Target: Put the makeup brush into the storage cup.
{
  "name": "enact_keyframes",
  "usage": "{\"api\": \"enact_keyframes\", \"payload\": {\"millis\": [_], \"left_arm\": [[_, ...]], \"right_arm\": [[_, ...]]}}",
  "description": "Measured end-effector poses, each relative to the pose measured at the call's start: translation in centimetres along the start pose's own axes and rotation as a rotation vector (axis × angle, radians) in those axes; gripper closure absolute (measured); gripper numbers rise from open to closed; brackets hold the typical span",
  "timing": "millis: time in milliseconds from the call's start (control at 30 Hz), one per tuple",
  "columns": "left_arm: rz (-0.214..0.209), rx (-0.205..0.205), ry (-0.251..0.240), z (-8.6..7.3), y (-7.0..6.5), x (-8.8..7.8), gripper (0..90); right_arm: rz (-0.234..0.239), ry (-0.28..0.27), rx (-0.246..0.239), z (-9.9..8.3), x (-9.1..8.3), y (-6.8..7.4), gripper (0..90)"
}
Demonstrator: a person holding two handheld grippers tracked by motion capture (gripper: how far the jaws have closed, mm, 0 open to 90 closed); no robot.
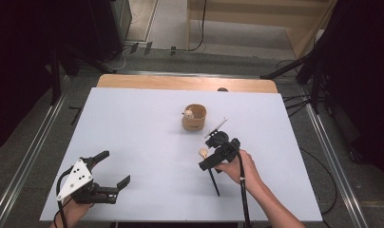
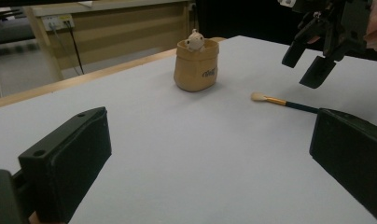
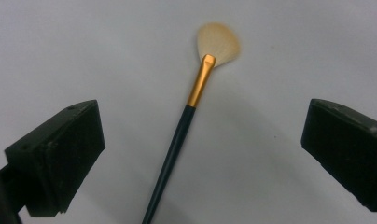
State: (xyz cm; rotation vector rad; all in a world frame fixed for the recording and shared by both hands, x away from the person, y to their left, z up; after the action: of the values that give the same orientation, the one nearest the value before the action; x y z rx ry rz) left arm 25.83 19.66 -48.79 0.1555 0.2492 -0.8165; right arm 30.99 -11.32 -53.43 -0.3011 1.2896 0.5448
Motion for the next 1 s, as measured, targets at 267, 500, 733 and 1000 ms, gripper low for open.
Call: {"api": "enact_keyframes", "payload": {"millis": [267,500,733,1000], "left_arm": [[0.0,-0.001,0.002,0.0,0.0,0.0,0.0],[-0.002,-0.001,0.0,0.0,0.0,0.0,0.0],[-0.002,-0.001,-0.001,0.0,0.0,0.0,0.0],[-0.001,-0.001,-0.001,0.0,0.0,0.0,0.0]], "right_arm": [[0.01,0.05,0.027,0.1,0.7,0.1,0.0],[0.017,0.076,0.044,0.3,1.1,0.3,2.6],[0.018,0.095,0.058,0.4,1.3,0.4,7.5],[0.016,0.105,0.079,0.4,1.6,0.4,17.1]]}}
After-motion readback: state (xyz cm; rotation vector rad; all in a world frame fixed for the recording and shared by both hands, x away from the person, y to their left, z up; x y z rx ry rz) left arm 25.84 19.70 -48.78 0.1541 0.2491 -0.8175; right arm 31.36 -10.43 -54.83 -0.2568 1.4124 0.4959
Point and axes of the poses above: each handheld gripper's, and its own axes: x roughly forward along the jaws, z roughly out of its top, y roughly to its left, the point moved 8 cm from there along x, roughly forward along the jaws
